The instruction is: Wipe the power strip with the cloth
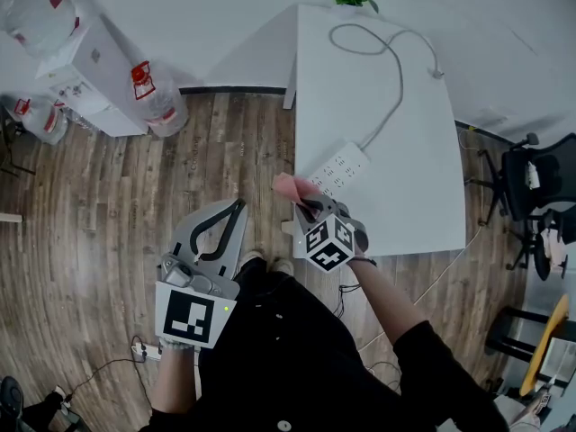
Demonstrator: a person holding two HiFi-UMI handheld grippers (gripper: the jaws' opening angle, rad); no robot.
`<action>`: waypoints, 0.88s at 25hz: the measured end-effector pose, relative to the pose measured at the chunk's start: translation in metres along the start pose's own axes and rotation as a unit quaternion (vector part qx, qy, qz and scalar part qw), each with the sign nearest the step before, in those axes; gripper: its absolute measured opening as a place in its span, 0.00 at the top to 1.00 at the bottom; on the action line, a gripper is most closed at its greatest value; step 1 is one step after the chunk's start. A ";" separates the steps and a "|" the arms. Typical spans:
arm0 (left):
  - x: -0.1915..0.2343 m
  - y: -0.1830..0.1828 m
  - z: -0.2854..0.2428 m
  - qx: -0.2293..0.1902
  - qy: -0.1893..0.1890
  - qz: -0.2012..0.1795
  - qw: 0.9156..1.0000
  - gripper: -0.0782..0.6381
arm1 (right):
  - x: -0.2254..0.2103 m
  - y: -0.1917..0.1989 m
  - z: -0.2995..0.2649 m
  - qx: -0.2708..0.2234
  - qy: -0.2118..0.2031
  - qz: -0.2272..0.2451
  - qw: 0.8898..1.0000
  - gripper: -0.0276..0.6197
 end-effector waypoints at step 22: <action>0.004 -0.008 -0.016 -0.021 0.022 -0.007 1.000 0.87 | -0.014 -0.014 0.044 -0.072 0.060 -0.128 0.987 0.88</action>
Point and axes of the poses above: the fingertips, and each gripper's own axes: z backward along the fingers, x to its left, y out of its underside, the point moved 10 cm from there along z, backward along the fingers, and after that the axes turned 11 degrees about -z, right-handed, at the moved point
